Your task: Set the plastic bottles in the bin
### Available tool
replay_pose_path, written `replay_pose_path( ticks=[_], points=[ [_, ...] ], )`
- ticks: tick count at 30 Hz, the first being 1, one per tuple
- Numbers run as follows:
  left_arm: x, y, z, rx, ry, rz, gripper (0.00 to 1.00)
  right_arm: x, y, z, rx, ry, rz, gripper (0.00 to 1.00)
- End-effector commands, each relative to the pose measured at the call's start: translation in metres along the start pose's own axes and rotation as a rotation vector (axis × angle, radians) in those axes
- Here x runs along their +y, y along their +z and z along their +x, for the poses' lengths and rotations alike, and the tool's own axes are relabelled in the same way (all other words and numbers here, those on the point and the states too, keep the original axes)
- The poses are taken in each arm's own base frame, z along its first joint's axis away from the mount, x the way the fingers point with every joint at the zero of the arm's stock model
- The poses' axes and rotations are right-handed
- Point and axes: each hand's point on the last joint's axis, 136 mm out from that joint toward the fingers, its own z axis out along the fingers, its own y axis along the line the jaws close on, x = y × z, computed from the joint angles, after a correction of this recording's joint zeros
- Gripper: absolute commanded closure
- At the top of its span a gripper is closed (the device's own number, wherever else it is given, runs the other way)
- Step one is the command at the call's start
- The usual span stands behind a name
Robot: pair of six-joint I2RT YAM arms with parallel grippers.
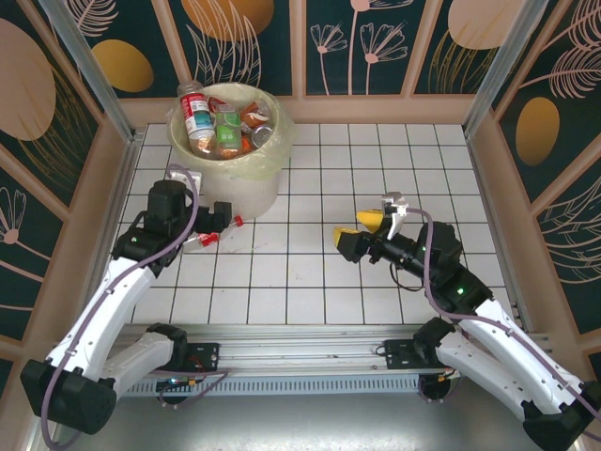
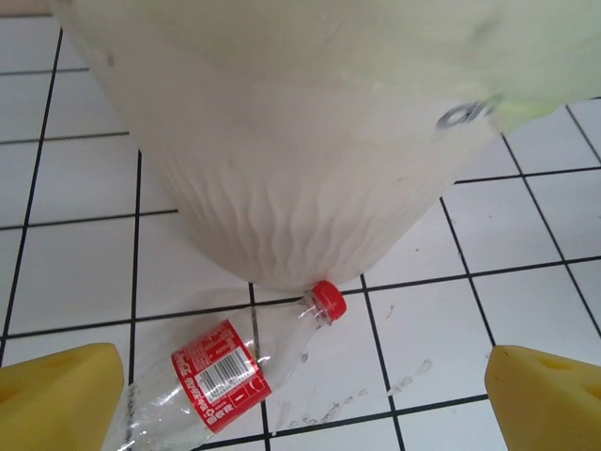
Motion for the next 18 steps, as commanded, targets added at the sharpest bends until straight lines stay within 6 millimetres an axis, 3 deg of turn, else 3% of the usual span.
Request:
replay_pose_path(
  ticks=[1,11,18],
  points=[
    [0.006,0.008,-0.001,-0.069,-0.069,-0.026,0.01,0.010,-0.004,-0.003,-0.032,-0.016,-0.048,0.01],
    [0.020,0.047,0.048,0.083,-0.022,-0.103,0.01,0.007,-0.012,-0.001,-0.034,-0.022,-0.025,0.01],
    [0.027,0.065,0.067,0.170,0.082,-0.134,0.01,0.004,-0.013,0.000,-0.034,-0.024,-0.012,0.01]
  ],
)
